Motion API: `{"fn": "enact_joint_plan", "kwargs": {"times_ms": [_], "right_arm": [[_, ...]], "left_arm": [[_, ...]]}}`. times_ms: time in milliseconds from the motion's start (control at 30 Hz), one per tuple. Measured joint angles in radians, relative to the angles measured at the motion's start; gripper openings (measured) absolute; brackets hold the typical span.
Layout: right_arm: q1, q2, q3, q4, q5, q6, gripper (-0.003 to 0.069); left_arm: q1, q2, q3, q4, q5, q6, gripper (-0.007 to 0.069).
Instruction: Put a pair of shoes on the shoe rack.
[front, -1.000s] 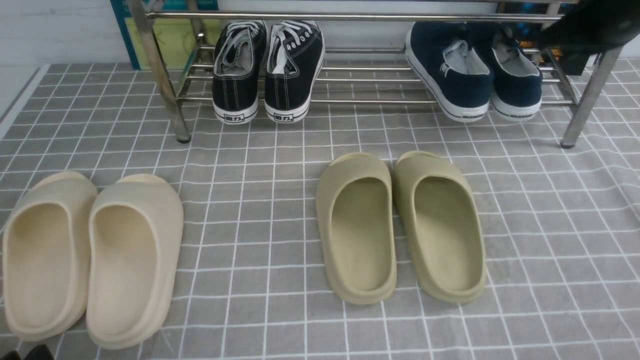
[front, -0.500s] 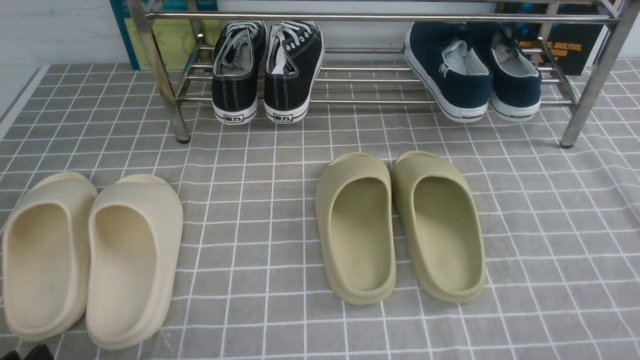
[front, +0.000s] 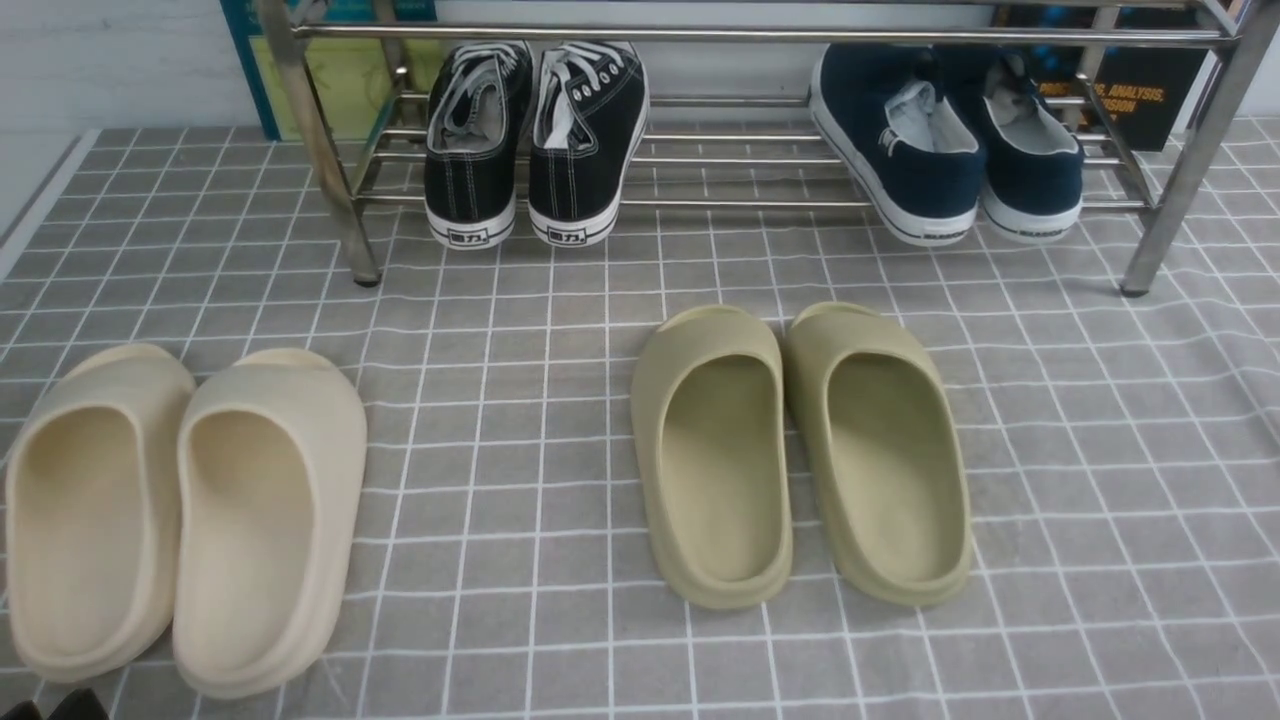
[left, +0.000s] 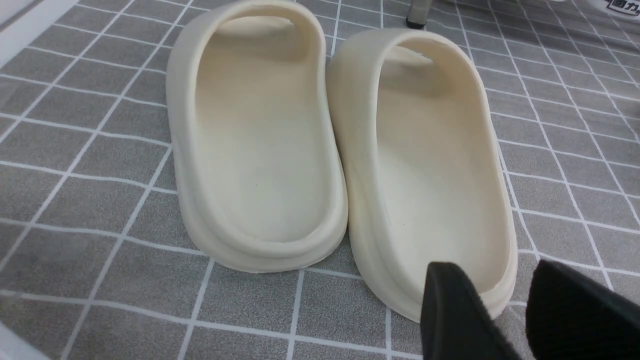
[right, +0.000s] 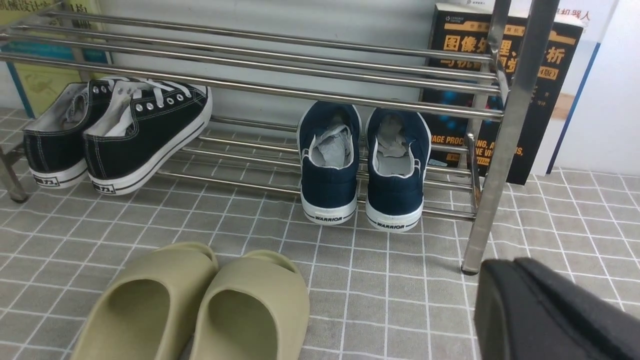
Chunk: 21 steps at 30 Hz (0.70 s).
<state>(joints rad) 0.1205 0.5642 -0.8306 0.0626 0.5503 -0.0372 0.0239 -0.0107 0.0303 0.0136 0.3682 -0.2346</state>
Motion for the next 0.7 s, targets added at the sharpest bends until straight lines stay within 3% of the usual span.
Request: {"fn": "enact_joint_plan", "kwargs": {"times_ms": [233, 433, 700], "right_arm": [[0.006, 0.0, 0.0, 0.003, 0.011, 0.002, 0.0013], [0.153, 0.0, 0.0, -0.032, 0.01, 0.002, 0.001], [0.189, -0.006, 0.06, -0.043, -0.064, 0.002, -0.0004]], "left_arm": [[0.0, 0.0, 0.0, 0.0, 0.0, 0.0, 0.0239], [0.0, 0.0, 0.0, -0.001, 0.0, 0.0, 0.0239], [0.0, 0.0, 0.0, -0.005, 0.0, 0.0, 0.0239]]}}
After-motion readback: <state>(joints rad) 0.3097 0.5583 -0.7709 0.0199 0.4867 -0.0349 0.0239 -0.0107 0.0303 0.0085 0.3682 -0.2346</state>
